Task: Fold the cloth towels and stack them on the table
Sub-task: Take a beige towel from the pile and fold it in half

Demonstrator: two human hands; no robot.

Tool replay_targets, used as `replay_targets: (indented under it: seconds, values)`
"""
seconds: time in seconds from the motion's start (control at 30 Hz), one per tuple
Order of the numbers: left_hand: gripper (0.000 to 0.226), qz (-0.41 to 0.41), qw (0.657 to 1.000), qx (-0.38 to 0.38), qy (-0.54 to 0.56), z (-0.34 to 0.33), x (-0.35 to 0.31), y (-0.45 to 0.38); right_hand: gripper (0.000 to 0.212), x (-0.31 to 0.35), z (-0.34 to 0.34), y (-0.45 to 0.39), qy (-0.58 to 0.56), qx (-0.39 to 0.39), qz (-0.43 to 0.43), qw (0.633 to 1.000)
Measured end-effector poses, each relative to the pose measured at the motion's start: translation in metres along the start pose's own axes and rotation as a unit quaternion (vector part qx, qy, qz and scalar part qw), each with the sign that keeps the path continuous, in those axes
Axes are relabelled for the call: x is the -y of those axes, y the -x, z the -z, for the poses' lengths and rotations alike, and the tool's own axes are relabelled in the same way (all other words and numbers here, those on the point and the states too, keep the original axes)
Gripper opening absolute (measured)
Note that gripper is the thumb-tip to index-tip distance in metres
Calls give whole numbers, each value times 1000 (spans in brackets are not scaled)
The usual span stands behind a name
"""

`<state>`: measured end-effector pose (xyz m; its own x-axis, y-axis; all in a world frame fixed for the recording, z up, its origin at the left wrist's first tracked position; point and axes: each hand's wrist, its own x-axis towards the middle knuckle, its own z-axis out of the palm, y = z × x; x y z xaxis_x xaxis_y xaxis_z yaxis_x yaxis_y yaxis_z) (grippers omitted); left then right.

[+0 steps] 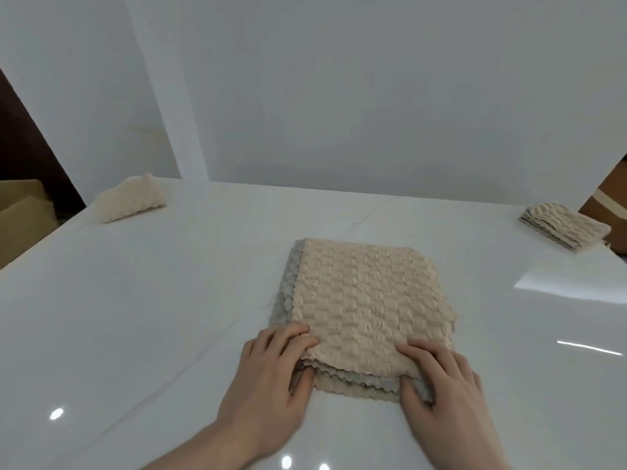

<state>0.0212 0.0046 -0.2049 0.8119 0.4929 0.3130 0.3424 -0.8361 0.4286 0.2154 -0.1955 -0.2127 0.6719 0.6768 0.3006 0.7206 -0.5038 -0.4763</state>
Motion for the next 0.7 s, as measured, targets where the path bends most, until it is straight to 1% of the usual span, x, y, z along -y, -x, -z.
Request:
replay_targets:
  seconds: [0.1, 0.2, 0.33, 0.57, 0.7]
  values:
    - [38, -11, 1000, -13, -11, -2, 0, 2, 37, 1, -1, 3, 4, -1, 19, 1000]
    - [41, -16, 999, -29, -30, -2, -2, 5, 38, 2, 1, 5, 19, 3, 29, 999]
    - [35, -20, 997, -67, -37, -3, -4, 9, 37, 2, 1, 6, 35, -1, 44, 998]
    - [27, -1, 994, -107, -33, 4, -10, 15, 36, 8, 8, 14, -13, -37, 35, 999]
    - [23, 13, 991, -128, -30, 6, -13, 20, 32, 12, 14, 19, -3, -62, 13, 998]
